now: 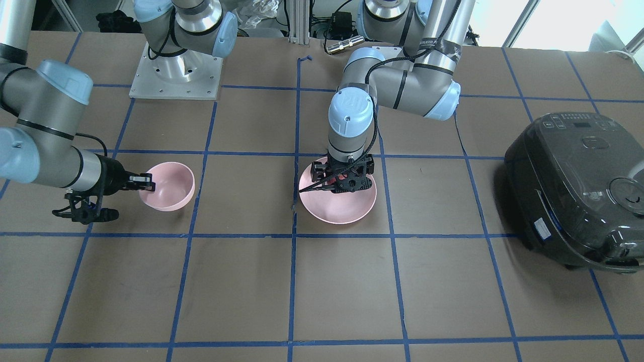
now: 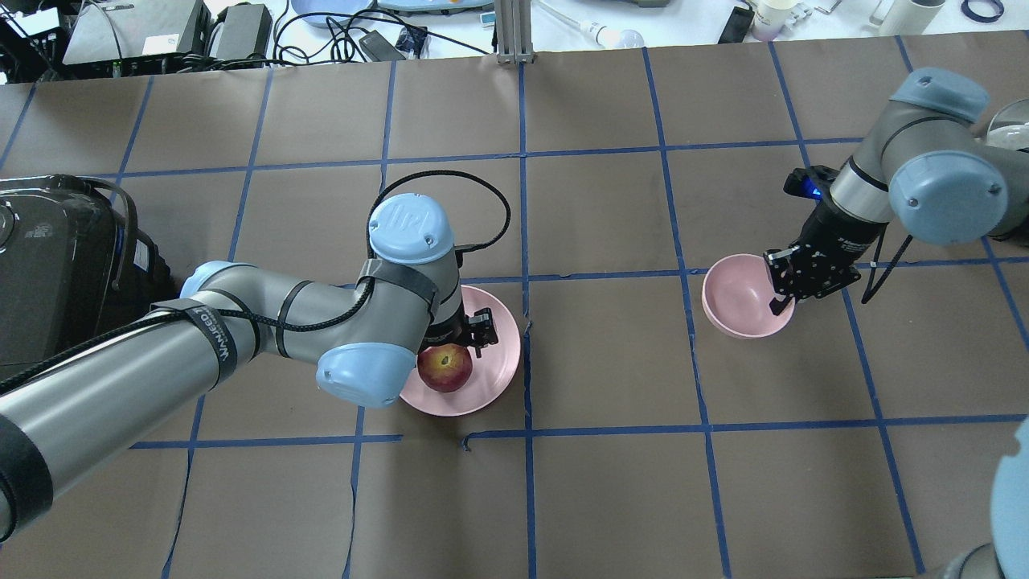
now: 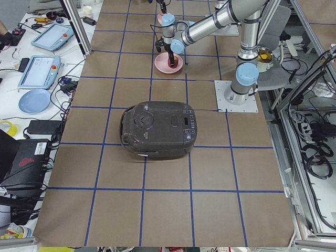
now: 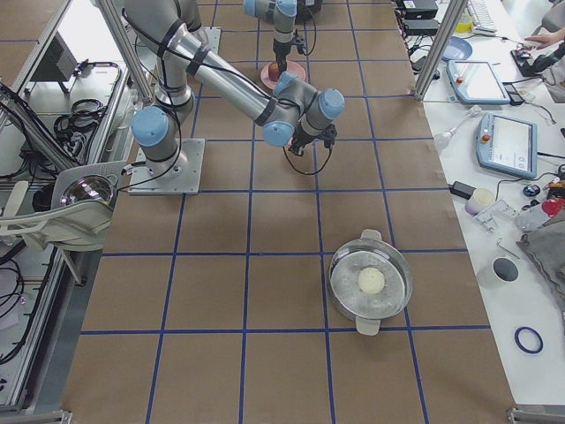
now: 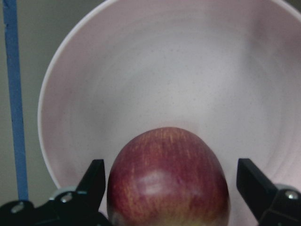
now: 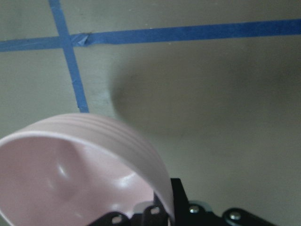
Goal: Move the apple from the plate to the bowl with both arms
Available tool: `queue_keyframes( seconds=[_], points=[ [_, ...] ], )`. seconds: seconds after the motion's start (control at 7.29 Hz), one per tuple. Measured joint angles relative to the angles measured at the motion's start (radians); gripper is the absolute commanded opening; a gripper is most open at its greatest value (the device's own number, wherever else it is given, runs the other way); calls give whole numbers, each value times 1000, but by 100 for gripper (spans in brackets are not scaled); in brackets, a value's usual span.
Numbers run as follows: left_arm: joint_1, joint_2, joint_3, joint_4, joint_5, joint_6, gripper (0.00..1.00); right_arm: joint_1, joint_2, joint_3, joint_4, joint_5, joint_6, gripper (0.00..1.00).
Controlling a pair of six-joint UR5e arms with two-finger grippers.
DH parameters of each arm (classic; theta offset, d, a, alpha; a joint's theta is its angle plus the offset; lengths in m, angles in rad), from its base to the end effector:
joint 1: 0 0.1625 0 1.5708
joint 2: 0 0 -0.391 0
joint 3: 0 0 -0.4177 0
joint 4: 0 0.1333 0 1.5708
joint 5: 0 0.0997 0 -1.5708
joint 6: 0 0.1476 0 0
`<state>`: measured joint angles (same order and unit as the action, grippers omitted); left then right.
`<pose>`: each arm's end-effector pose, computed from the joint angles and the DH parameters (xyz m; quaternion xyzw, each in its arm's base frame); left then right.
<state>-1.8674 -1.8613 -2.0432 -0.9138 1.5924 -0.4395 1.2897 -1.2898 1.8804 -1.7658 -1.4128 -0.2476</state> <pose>-0.2698 -0.4377 0.0912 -0.0707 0.9960 0.0455 0.0291 0.0141 -0.5153 0.1326 0.0319 0.9770 0.1689 0.1259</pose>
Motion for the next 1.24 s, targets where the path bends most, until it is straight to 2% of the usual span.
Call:
queue_keyframes(
  seconds=[0.14,0.27,0.55,0.82,0.96,1.1,1.24],
  points=[
    [0,-3,1,-3,0,18,29,66,3,2,-2,17,84,0],
    [1,-5,1,-6,-2,36,23,143,6,4,-15,27,173,0],
    [11,0,23,-19,-7,47,23,235,9,25,-61,80,278,0],
    [41,10,129,-137,-9,49,23,253,23,98,-198,117,301,0],
    [48,11,214,-235,-13,48,23,254,30,119,-243,120,304,78],
    [51,10,302,-326,-23,44,23,254,30,118,-261,114,306,100],
    [51,8,374,-388,-32,39,22,252,24,100,-258,104,308,100]
  ],
)
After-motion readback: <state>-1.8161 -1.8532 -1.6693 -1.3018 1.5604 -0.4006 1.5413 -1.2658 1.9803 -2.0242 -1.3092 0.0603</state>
